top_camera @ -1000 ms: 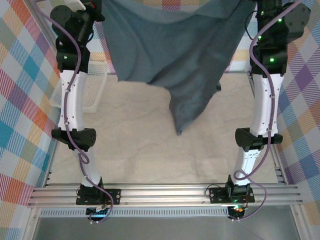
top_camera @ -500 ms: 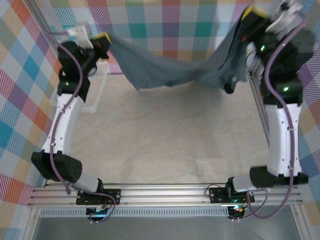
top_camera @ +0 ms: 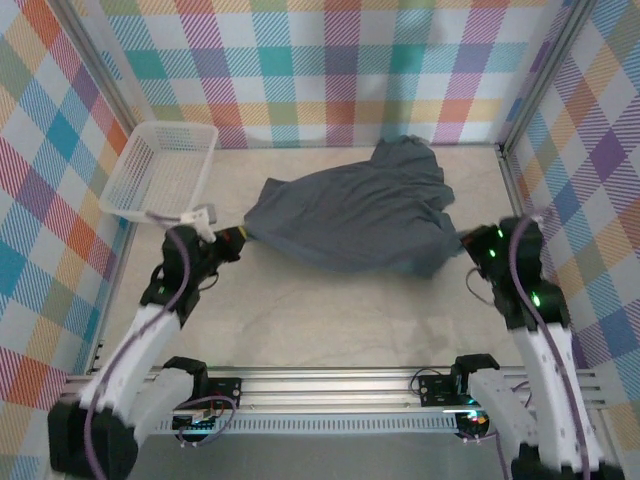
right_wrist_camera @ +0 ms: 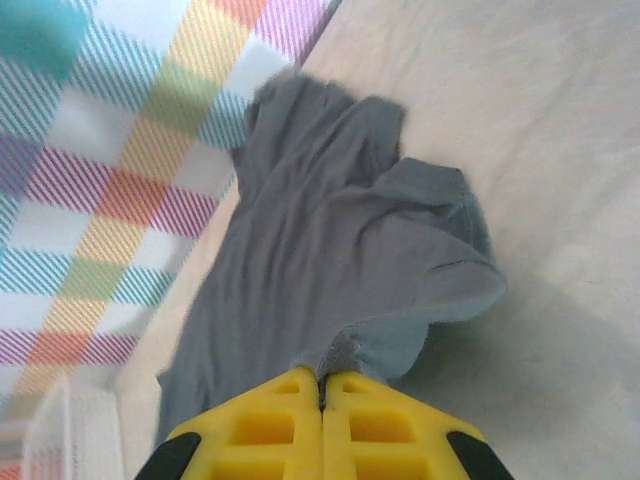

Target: Fold the inside-out t-shirt

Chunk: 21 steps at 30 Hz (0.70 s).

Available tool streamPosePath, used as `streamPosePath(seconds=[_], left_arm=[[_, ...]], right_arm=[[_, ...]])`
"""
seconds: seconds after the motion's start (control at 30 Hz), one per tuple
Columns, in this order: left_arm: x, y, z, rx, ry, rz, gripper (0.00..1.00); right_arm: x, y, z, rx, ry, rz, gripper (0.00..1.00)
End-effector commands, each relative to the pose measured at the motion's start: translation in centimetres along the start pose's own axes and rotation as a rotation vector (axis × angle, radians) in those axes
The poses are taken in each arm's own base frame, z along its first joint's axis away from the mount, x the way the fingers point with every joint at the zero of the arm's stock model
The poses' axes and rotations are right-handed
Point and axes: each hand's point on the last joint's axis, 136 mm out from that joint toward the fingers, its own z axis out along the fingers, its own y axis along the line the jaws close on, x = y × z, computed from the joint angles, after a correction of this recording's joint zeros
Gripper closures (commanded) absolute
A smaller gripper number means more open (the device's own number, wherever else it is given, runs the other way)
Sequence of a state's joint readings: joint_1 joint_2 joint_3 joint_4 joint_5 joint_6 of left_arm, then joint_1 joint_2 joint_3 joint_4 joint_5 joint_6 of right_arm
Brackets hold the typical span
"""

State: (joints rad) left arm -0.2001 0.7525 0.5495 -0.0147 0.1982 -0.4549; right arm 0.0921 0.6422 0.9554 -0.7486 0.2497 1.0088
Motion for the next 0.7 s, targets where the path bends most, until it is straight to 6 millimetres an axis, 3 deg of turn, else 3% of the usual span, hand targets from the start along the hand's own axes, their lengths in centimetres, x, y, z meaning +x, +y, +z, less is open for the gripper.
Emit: streamPosePath(seconds=[0.0,0.03,0.1,0.13,0.17,0.27,0.33,0.4,0.53,0.6,0.67], left_arm=[[-1.9,-0.4,-5.8,-0.002,-0.205,-0.046,1.0],[-1.6,-0.2,-6.6,0.008,-0.226,-0.045,0.94],[-1.4,-1.0,-7.7,0.065,-0.26,-0.009,0.29],[-1.2,-1.1,-7.7,0.073,-0.252,0.008,0.08],[-1.1,-1.5,-7.4,0.087,-0.237,0.04,0.0],[-1.6,-3.4,-5.3,0.14,-0.16,0.117,0.0],[-2.3,-3.9,-3.4,0.134,-0.11,0.13,0.0],[-3.2,-3.2,-0.9,0.071,-0.081,0.117,0.0],[-3.1,2.7,4.8,-0.305,0.127,0.074,0.02],[-1.1,5.7,7.2,-0.456,0.307,0.073,0.03],[-0.4,7.7,10.0,-0.535,0.406,0.048,0.05]], right_arm=[[-1.4,-5.4,-4.1,0.104,-0.17,0.14,0.91],[-1.8,-5.5,-4.8,0.072,-0.209,0.144,0.84],[-3.0,-4.3,-5.2,-0.041,-0.295,0.102,0.57],[-3.4,-3.7,-5.0,-0.076,-0.321,0.07,0.46],[-3.9,-2.7,-4.8,-0.108,-0.345,0.05,0.37],[-4.7,1.5,-3.1,-0.166,-0.313,-0.074,0.3],[-3.6,4.5,-0.2,-0.192,-0.203,-0.186,0.28],[-1.2,6.6,4.1,-0.168,-0.008,-0.29,0.28],[5.0,8.1,13.6,-0.09,0.413,-0.467,0.31],[6.0,7.5,17.7,-0.009,0.472,-0.528,0.31],[6.3,7.0,21.6,0.042,0.484,-0.574,0.29]])
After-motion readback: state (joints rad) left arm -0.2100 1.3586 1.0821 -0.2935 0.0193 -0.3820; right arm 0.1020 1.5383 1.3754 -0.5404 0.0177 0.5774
